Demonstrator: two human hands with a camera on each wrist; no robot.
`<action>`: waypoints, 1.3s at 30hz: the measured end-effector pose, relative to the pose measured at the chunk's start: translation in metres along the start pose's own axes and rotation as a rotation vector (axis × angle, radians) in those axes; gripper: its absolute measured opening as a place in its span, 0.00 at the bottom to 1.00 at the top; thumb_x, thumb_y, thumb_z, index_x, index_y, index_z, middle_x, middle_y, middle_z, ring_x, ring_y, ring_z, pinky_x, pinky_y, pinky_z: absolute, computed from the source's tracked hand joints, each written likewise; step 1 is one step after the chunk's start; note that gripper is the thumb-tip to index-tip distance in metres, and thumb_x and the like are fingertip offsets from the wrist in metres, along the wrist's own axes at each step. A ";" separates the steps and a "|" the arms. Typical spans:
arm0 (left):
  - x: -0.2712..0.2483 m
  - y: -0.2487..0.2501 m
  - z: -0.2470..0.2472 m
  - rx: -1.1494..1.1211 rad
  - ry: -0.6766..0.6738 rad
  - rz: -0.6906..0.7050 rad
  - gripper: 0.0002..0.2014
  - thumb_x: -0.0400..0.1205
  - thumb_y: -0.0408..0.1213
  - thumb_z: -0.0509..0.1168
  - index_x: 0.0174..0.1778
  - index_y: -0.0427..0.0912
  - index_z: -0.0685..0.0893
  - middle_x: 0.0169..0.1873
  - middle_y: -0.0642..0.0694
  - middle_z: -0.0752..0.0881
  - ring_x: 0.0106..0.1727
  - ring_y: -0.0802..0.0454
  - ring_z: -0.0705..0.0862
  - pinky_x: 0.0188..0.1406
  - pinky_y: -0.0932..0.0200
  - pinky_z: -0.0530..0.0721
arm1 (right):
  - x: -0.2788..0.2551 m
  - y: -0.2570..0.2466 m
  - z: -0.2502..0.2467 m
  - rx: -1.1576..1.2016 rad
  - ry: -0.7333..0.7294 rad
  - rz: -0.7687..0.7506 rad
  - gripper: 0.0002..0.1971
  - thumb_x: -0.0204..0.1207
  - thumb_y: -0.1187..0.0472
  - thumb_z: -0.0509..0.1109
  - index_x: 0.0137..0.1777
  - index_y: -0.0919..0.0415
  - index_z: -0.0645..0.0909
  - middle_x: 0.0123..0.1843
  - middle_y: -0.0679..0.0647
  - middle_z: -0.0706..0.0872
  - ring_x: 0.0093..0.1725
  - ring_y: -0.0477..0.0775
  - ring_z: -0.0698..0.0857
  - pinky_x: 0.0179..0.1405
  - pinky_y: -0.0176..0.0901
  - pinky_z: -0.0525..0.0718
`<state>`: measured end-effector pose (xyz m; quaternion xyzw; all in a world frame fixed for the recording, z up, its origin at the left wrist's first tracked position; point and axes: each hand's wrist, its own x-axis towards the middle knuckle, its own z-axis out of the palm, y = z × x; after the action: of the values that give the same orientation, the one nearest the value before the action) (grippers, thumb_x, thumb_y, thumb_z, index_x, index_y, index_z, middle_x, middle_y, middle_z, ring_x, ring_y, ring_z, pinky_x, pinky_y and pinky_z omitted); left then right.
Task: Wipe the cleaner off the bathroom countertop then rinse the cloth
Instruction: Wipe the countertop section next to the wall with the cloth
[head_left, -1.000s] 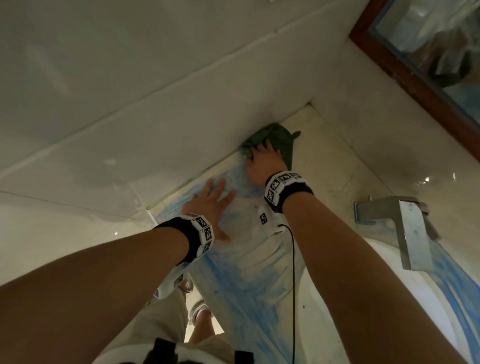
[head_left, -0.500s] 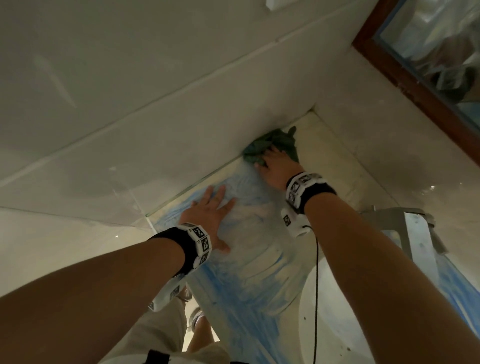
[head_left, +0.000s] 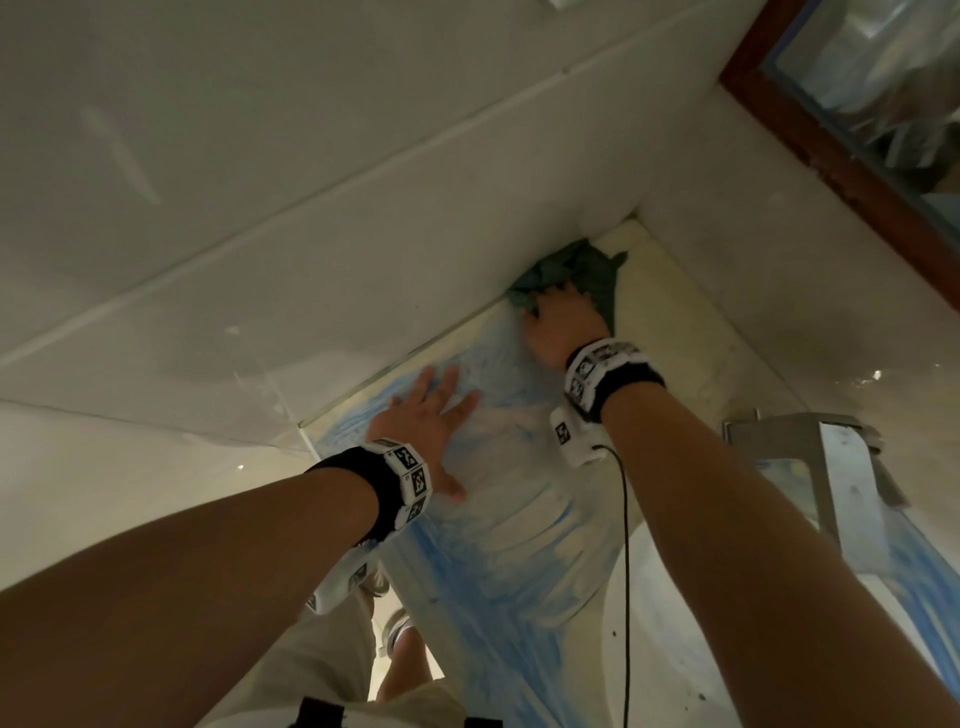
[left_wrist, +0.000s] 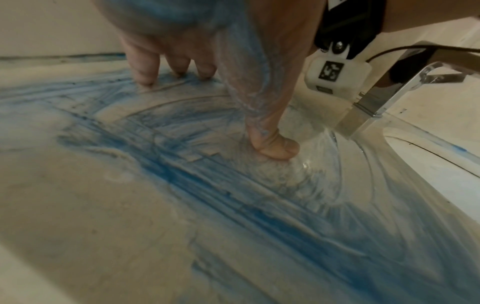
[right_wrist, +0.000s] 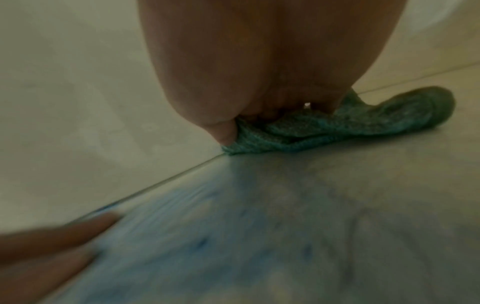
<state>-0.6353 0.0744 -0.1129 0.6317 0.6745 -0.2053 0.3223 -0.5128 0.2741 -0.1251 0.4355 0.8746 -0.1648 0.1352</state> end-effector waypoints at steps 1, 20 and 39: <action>-0.001 0.000 0.000 0.002 0.003 -0.002 0.61 0.69 0.66 0.73 0.83 0.59 0.32 0.82 0.48 0.26 0.83 0.43 0.30 0.81 0.36 0.49 | -0.008 -0.011 0.006 -0.045 0.003 -0.054 0.23 0.87 0.53 0.50 0.76 0.60 0.73 0.75 0.61 0.76 0.75 0.63 0.69 0.77 0.56 0.64; -0.002 0.000 -0.001 -0.015 -0.009 0.002 0.61 0.69 0.67 0.72 0.83 0.58 0.31 0.81 0.49 0.24 0.83 0.44 0.28 0.81 0.36 0.48 | 0.022 0.048 -0.006 0.055 -0.051 0.082 0.27 0.88 0.46 0.44 0.86 0.54 0.55 0.87 0.55 0.54 0.86 0.59 0.48 0.84 0.61 0.45; 0.000 -0.001 0.001 -0.021 0.006 0.016 0.61 0.69 0.67 0.71 0.83 0.59 0.31 0.80 0.49 0.24 0.83 0.45 0.28 0.81 0.37 0.47 | 0.011 0.053 -0.006 -0.008 -0.078 -0.147 0.26 0.89 0.49 0.49 0.83 0.59 0.63 0.84 0.60 0.62 0.83 0.61 0.59 0.83 0.49 0.49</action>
<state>-0.6367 0.0735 -0.1134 0.6342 0.6725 -0.1937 0.3286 -0.4771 0.3148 -0.1326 0.3629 0.8988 -0.1879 0.1585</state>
